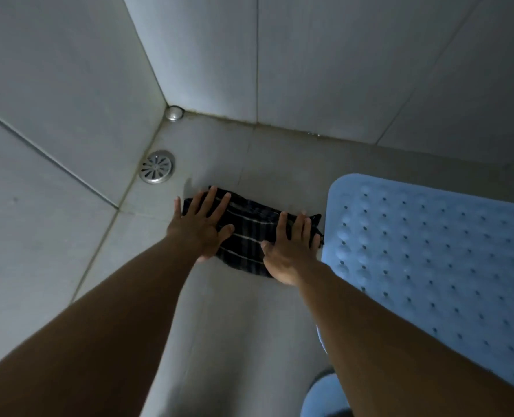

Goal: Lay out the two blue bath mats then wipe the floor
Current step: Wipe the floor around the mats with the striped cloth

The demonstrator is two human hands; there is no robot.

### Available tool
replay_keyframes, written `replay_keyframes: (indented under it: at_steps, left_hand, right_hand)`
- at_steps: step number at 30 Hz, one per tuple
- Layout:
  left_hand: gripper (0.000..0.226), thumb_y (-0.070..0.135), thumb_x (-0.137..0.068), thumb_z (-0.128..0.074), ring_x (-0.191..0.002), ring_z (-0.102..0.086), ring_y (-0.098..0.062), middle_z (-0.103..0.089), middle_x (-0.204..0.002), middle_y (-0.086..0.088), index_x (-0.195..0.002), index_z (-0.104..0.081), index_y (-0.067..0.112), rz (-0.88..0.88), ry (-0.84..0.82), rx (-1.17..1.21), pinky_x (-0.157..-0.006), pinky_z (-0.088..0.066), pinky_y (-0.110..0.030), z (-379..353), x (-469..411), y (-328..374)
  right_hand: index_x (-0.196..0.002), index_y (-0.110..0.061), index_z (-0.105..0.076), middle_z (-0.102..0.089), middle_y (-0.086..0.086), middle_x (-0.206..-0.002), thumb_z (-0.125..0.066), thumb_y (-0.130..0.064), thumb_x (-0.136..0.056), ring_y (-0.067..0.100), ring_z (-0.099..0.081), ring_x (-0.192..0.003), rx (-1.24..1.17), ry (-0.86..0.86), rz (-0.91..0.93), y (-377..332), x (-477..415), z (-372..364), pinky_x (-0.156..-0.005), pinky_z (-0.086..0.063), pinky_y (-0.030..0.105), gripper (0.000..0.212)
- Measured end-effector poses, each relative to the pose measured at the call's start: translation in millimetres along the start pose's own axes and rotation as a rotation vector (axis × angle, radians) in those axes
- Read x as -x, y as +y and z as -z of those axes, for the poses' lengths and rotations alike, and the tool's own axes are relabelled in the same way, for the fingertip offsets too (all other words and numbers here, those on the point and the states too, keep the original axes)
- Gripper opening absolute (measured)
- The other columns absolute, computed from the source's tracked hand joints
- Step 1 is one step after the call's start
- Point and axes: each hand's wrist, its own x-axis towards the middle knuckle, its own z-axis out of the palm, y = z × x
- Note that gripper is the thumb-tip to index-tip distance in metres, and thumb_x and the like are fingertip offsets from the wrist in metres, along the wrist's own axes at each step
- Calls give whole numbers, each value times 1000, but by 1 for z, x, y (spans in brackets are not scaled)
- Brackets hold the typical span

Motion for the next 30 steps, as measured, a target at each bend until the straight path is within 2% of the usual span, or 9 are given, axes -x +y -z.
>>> replay_keyframes:
  at_steps: [9, 20, 25, 28, 30]
  left_hand:
    - [70, 64, -98, -11, -149, 24, -20, 31, -160, 5, -151, 25, 37, -79, 63, -13, -118, 12, -60, 22, -55, 2]
    - [70, 64, -98, -9, -150, 21, -22, 28, -162, 1, -152, 25, 34, -141, 131, -1, -120, 9, -57, 47, -110, 8]
    - [63, 54, -101, -7, -153, 9, -26, 16, -166, -2, -156, 17, 32, -158, 249, -15, -120, -4, -59, 51, -125, 10]
    - [58, 46, -103, -6, -151, -7, -28, 2, -167, -4, -158, 5, 30, -143, 348, -89, -116, -17, -57, 56, -132, 12]
    - [58, 46, -103, -8, -146, -20, -31, -10, -165, -7, -159, -4, 29, -132, 399, -143, -112, -24, -54, 59, -135, 16]
  right_hand:
    - [-156, -19, 23, 35, 17, -159, -16, -50, -105, 30, 30, -148, 25, 189, -67, 3, -42, 9, -122, 12, 49, 72]
    - [-158, -18, 17, 27, 14, -163, -19, -45, -106, 28, 23, -151, 71, 243, -31, 17, -93, 59, -123, 8, 46, 69]
    - [-160, -16, 11, 21, 11, -165, -22, -31, -109, 27, 16, -153, 79, 235, -4, 24, -111, 89, -124, 2, 45, 63]
    - [-160, -14, 6, 15, 11, -167, -31, -27, -107, 28, 11, -154, 112, 246, -2, 25, -122, 102, -124, -4, 46, 66]
    - [-161, -13, -2, 3, 12, -168, -38, -24, -106, 31, 1, -154, 129, 277, 3, 26, -127, 106, -122, -13, 46, 67]
